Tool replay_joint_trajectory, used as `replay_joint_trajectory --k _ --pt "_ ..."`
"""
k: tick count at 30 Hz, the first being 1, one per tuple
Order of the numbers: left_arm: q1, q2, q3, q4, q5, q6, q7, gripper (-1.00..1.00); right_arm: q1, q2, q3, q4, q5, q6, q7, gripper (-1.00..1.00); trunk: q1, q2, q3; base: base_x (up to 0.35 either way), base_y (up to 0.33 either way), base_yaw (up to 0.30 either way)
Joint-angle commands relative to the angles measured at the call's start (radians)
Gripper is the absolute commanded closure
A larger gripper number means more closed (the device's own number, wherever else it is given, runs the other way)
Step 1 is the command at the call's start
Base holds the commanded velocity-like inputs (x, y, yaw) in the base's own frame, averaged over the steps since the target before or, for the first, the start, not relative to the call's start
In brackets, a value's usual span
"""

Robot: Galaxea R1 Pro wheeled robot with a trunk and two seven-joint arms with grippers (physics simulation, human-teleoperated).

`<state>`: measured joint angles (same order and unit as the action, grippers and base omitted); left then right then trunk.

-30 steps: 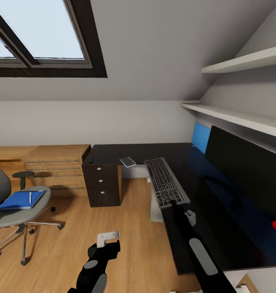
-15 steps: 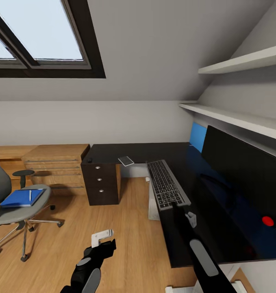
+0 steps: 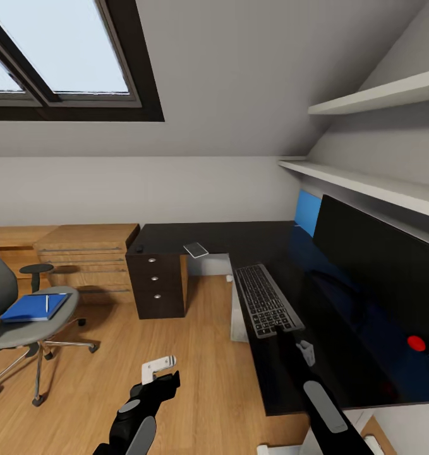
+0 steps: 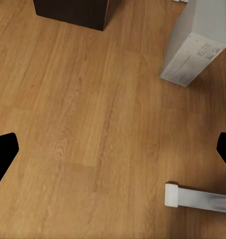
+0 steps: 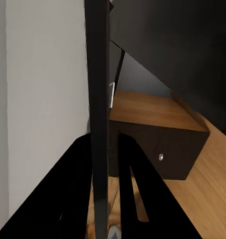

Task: In the bedroom, organize the workspace by keeping the computer under the desk, ensuring the monitor is on the desk, placing the keyboard on the desk next to the monitor, placing the mouse on the desk next to the keyboard, moving the folder from the swivel chair onto the desk next to the mouse, stacking the notebook on top of the folder with the pen on top of the notebook, and positioning the swivel chair next to the desk.

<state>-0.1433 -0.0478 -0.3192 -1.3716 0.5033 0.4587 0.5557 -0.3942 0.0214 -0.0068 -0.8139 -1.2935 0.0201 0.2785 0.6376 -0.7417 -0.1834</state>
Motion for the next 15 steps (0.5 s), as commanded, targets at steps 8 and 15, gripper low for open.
replay_joint_trajectory --k 8,15 --pt "-0.001 0.000 -0.001 -0.001 0.009 0.001 0.009 -1.00 -0.005 -0.020 -0.030 0.031 -0.013 0.006 -0.032 1.00 0.000 -0.001 -0.002 0.000 0.000 0.000" --pt "-0.001 0.000 -0.003 -0.001 0.009 0.001 0.009 -1.00 -0.011 -0.027 -0.059 0.069 -0.014 0.006 -0.084 1.00 0.000 -0.001 -0.002 0.000 0.000 0.000"
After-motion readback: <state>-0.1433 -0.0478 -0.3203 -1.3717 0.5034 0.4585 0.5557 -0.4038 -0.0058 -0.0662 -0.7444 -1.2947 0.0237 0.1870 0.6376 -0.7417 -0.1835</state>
